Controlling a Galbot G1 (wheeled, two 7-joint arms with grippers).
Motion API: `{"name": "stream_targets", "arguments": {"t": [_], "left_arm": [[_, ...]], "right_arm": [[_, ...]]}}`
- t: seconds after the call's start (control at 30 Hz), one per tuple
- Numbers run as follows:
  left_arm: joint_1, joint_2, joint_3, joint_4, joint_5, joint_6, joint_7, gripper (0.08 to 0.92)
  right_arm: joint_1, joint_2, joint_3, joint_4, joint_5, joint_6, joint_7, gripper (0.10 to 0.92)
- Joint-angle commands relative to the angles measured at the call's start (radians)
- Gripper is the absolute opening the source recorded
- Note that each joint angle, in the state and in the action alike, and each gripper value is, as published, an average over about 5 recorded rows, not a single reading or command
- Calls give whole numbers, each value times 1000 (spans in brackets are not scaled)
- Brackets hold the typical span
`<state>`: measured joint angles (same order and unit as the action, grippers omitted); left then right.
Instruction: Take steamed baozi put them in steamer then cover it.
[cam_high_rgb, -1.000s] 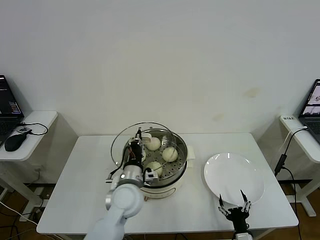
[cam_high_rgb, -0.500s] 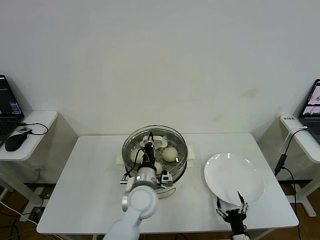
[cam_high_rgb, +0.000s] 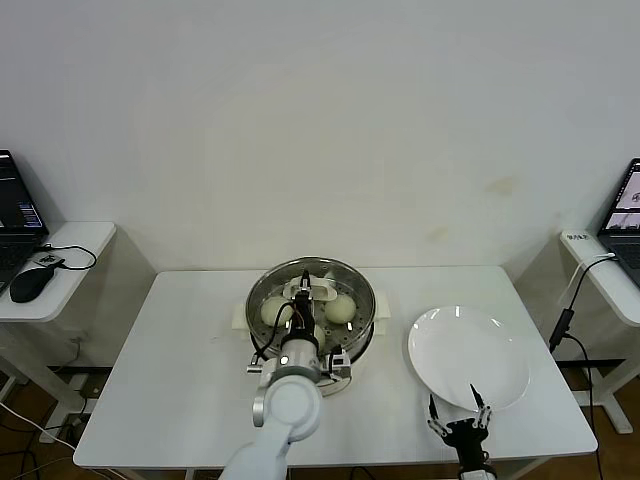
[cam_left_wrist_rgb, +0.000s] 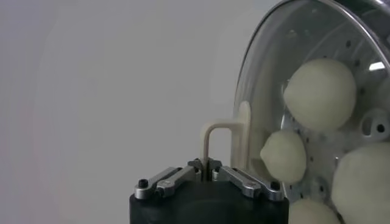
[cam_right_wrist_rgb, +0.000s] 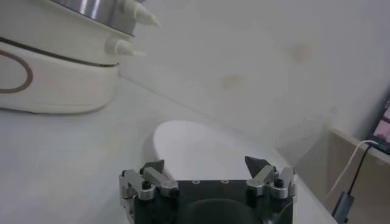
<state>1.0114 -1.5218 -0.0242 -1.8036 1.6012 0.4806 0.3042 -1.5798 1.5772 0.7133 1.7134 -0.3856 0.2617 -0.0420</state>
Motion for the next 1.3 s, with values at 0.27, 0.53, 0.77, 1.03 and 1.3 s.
{"name": "stream_targets", "arguments": {"t": [0.27, 0.53, 0.77, 1.03, 1.3], "left_arm": [[0, -21, -6, 29, 24, -9, -9, 127], [12, -27, -13, 25, 8, -26, -16, 129], [61, -6, -13, -64, -20, -26, -19, 262], [202, 108, -63, -294, -188, -39, -69, 487], [506, 328, -284, -528, -852, -160, -393, 721]], "right_arm": [[-3, 1, -8, -1, -4, 1, -1, 823], [-4, 0, -10, -1, -6, 1, -2, 822], [-6, 1, -14, 3, -7, -1, -1, 823], [-13, 0, -10, 6, -6, -1, -2, 823], [-32, -6, -5, 18, 14, -2, -10, 823]]}}
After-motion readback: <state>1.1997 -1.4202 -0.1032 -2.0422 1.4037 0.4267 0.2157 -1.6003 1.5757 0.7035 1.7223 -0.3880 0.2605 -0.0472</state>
